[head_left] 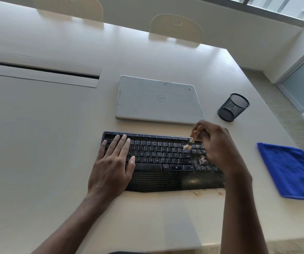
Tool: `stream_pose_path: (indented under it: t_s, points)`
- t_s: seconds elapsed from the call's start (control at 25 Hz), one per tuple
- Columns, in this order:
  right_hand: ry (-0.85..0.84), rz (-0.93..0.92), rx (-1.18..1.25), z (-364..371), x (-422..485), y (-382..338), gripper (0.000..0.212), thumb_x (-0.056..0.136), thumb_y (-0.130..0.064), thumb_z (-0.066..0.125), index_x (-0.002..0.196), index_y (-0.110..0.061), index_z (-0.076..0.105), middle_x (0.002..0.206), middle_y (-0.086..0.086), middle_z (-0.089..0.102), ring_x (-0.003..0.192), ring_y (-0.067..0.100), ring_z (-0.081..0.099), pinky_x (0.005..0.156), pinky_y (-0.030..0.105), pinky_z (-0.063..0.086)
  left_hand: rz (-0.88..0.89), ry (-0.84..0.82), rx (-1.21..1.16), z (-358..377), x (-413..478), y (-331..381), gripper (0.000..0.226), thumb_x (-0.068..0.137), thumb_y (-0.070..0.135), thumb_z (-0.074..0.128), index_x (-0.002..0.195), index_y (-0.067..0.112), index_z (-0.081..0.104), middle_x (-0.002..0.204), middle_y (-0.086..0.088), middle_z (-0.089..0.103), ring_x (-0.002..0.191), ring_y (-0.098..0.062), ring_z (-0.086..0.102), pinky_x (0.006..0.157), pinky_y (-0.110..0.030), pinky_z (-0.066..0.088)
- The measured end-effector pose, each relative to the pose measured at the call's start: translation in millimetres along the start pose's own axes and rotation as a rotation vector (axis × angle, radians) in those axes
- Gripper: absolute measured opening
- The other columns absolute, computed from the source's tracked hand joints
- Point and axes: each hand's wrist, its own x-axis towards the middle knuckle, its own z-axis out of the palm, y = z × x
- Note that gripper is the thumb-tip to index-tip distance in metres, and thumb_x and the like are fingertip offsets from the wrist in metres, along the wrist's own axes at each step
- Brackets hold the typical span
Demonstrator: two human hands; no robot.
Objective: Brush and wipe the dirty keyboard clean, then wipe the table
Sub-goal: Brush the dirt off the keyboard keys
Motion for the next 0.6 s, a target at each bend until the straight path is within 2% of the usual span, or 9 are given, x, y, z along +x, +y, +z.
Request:
stream_pose_path:
  t_s: [0.08,0.24,0.32,0.4,0.52,0.6]
  points:
    - [-0.054,-0.050,0.066,4,1,-8,0.020,0.101,-0.005,0.060,0.093,-0.021,0.070,0.090,-0.010,0.073,0.085,-0.005,0.068,0.070,0.014,0.052,0.002,0.008,-0.006,0,0,0,0.064,0.103,0.044,0.036,0.158,0.011,0.044,0.166,-0.007,0.039,0.157,-0.020,0.031,0.128,-0.050,0.024]
    - [-0.060,-0.012,0.025,7,1,-1,0.025,0.100,-0.003,0.063,0.087,-0.024,0.069,0.085,-0.010,0.071,0.077,-0.010,0.065,0.064,0.009,0.046,0.003,0.002,0.000,-1,0,0,0.064,0.103,0.044,0.036,0.158,0.011,0.044,0.166,-0.007,0.039,0.157,-0.020,0.030,0.128,-0.050,0.024]
    - [-0.006,0.047,-0.017,3,0,4,0.029,0.101,-0.004,0.060,0.085,-0.027,0.067,0.082,-0.012,0.071,0.069,-0.008,0.068,0.065,0.021,0.056,0.000,-0.005,0.003,-2,0,0,0.065,0.104,0.044,0.035,0.159,0.012,0.043,0.166,-0.007,0.038,0.157,-0.020,0.030,0.128,-0.050,0.024]
    - [0.016,0.025,0.062,1,-1,0,0.026,0.103,-0.005,0.057,0.089,-0.024,0.067,0.081,-0.008,0.072,0.067,-0.001,0.072,0.067,0.032,0.063,-0.001,-0.009,0.004,-2,0,0,0.065,0.104,0.045,0.035,0.159,0.012,0.043,0.166,-0.006,0.038,0.158,-0.020,0.029,0.128,-0.049,0.024]
    - [-0.062,-0.030,0.176,4,-2,-10,0.021,0.105,-0.003,0.053,0.095,-0.016,0.066,0.084,-0.001,0.075,0.075,0.003,0.074,0.075,0.027,0.063,0.001,-0.006,0.004,-2,0,0,0.065,0.104,0.045,0.035,0.159,0.011,0.043,0.166,-0.007,0.038,0.158,-0.020,0.029,0.128,-0.049,0.024]
    - [-0.080,0.007,0.111,7,-2,-3,0.024,0.106,-0.004,0.051,0.093,-0.019,0.064,0.083,-0.001,0.074,0.075,0.005,0.073,0.075,0.032,0.064,0.003,-0.006,0.004,-2,-1,0,0.065,0.104,0.045,0.035,0.159,0.011,0.043,0.166,-0.006,0.038,0.158,-0.020,0.029,0.128,-0.049,0.024]
